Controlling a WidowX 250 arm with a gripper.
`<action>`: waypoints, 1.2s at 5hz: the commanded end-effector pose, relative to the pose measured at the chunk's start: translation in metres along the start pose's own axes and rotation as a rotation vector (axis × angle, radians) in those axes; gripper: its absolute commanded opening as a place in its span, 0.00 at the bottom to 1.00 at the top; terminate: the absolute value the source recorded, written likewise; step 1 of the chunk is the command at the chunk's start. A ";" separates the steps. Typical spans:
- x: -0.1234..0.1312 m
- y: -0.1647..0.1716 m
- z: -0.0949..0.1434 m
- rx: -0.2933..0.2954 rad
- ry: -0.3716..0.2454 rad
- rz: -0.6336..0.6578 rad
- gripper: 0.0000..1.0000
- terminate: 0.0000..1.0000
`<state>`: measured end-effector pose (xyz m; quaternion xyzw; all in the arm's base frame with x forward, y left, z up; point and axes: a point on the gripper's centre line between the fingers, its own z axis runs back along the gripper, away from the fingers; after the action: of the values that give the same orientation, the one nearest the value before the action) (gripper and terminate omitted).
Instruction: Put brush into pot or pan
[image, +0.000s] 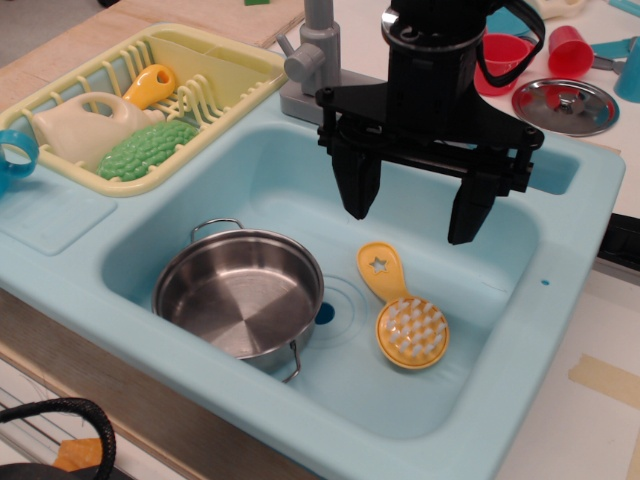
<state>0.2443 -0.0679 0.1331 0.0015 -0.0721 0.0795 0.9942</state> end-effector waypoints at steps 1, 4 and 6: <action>0.000 0.000 0.000 0.000 0.000 0.000 1.00 0.00; -0.018 -0.004 -0.021 0.006 -0.035 0.331 1.00 0.00; -0.012 -0.004 -0.038 -0.038 -0.034 0.393 1.00 0.00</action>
<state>0.2366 -0.0754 0.0853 -0.0322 -0.0777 0.2716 0.9587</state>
